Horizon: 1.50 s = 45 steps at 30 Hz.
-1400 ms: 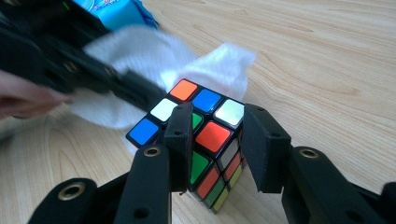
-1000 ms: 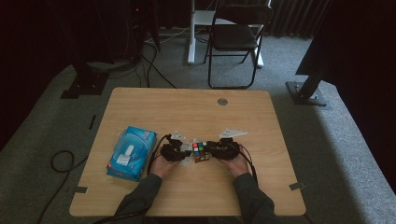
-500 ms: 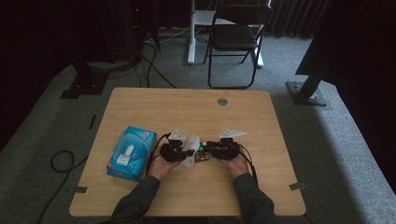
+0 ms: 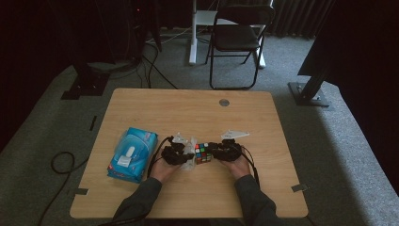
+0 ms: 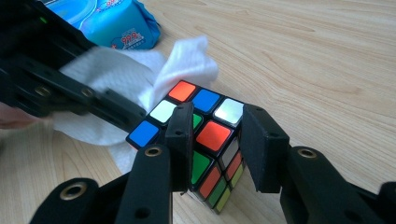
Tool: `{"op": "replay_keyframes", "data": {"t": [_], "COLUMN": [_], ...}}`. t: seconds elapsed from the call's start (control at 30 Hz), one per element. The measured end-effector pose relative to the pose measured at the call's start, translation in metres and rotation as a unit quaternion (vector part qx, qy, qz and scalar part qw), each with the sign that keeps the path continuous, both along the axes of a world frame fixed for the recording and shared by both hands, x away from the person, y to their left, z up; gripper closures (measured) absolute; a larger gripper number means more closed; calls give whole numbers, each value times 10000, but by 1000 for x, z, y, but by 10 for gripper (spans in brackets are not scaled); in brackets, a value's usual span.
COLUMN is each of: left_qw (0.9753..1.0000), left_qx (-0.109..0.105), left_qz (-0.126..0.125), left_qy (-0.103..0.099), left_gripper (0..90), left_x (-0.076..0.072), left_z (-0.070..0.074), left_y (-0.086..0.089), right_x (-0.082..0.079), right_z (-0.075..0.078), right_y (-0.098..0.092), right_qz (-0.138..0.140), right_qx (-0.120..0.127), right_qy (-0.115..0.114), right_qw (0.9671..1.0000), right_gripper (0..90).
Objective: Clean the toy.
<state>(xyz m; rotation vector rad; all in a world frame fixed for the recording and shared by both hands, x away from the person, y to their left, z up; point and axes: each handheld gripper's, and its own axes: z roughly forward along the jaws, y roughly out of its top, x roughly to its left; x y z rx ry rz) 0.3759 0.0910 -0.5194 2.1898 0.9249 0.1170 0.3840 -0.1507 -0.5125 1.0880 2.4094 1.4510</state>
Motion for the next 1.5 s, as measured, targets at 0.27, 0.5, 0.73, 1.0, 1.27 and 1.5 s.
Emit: {"op": "replay_keyframes", "data": {"t": [0.27, 0.5, 0.73, 1.0, 1.27, 1.5], "left_qw": [9999, 9995, 9996, 9996, 9996, 9999], "left_qx": [160, -194, -12, 165, 200, 95], "left_qz": [34, -135, -260, -203, -188, 108], "left_qy": [51, -197, -149, 107, 45, -88], "left_gripper": [839, 841, 840, 840, 840, 840], "left_x": [-1, -15, -16, -13, -12, -4], "left_z": [-7, 20, 14, -11, -10, 2], "left_y": [-3, 4, -2, -8, -6, 12], "right_x": [-1, -1, -1, 0, 0, 0], "right_z": [0, 0, 0, 0, 0, 0], "right_y": [0, 0, 0, 0, 1, 0], "right_qz": [-23, -32, -41, -39, -37, -22], "right_qx": [-14, -19, -14, 12, -8, -8], "right_qy": [-19, -24, -20, -10, -30, -29], "right_qw": [10000, 10000, 10000, 10000, 10000, 10000], "right_gripper": [655, 656, 661, 684, 683, 683]}}
